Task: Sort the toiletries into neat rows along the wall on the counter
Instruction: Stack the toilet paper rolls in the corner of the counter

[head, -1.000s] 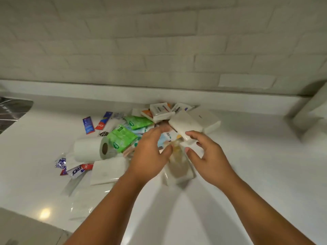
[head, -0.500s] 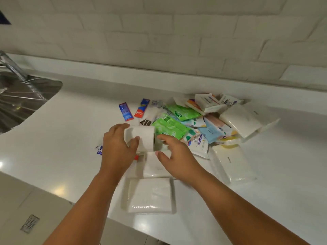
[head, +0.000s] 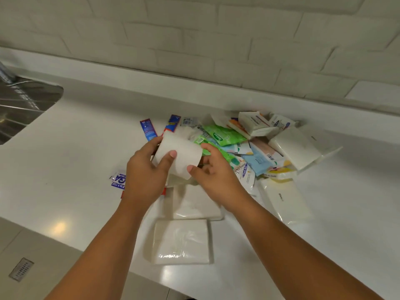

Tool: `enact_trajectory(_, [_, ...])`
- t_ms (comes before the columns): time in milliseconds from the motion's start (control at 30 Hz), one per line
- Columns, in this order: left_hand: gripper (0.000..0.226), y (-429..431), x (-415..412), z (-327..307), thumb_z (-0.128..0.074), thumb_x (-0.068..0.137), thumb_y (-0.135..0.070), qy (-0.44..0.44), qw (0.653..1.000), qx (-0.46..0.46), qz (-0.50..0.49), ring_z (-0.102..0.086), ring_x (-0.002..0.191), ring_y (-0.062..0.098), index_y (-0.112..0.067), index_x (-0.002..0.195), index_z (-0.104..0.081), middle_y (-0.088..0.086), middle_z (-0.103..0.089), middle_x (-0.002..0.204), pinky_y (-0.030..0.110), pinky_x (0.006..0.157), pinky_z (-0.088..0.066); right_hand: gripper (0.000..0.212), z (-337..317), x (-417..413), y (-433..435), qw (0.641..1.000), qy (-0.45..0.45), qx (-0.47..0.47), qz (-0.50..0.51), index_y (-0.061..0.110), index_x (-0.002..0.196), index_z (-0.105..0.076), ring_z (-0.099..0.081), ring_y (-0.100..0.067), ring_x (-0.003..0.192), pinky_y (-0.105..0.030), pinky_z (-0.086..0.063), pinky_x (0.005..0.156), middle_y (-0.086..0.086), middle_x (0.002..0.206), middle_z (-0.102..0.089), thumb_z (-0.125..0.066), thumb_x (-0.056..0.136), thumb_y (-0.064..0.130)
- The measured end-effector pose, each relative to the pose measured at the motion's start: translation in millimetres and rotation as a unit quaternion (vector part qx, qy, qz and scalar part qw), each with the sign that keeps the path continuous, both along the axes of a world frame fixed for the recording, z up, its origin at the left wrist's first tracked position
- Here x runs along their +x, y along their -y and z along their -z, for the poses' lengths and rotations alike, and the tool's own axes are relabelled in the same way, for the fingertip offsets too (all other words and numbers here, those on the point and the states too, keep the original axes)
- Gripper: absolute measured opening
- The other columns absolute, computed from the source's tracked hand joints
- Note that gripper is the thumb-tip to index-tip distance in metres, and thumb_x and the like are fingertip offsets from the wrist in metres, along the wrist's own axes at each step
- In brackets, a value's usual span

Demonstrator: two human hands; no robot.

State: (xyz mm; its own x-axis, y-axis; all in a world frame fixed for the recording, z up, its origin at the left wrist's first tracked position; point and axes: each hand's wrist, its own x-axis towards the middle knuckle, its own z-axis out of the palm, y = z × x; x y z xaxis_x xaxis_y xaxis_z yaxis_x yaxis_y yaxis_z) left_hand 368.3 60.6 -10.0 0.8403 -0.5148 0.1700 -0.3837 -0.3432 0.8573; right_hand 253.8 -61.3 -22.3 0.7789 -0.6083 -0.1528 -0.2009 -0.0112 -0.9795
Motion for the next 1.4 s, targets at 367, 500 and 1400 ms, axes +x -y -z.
enact_trajectory(367, [0.050, 86, -107, -57, -0.076, 0.085, -0.027, 0.120, 0.941, -0.011, 0.315, -0.046, 0.121, 0.000, -0.030, 0.133, -0.059, -0.016, -0.051, 0.123, 0.007, 0.098, -0.035, 0.083, -48, -145, 100, 0.997, 0.028, -0.057, -0.032, 0.035, 0.133, -0.049, -0.063, -0.013, 0.113, -0.043, -0.057, 0.090, 0.010, 0.123, -0.063, -0.091, 0.062, 0.028])
enact_trajectory(500, [0.086, 144, -162, -55, -0.085, 0.069, -0.051, -0.020, 0.948, -0.025, 0.315, -0.049, 0.126, -0.002, -0.036, 0.142, -0.042, -0.018, -0.049, 0.138, 0.021, 0.104, -0.044, 0.084, -48, -213, 132, 0.995, 0.071, -0.044, 0.049, 0.032, 0.135, -0.046, -0.060, -0.012, 0.117, -0.039, -0.057, 0.089, 0.011, 0.127, -0.061, -0.090, 0.064, 0.019])
enact_trajectory(1400, [0.078, 488, -494, -28, -0.089, 0.070, -0.031, -0.088, 0.885, -0.054, 0.454, -0.056, 0.117, 0.001, -0.034, 0.136, -0.048, -0.020, -0.060, 0.129, 0.034, 0.099, -0.051, 0.032, -41, -558, 387, 0.940, 0.073, -0.110, 0.313, 0.028, 0.127, -0.062, -0.062, -0.010, 0.115, -0.036, -0.049, 0.100, 0.009, 0.121, -0.068, -0.056, 0.097, 0.018])
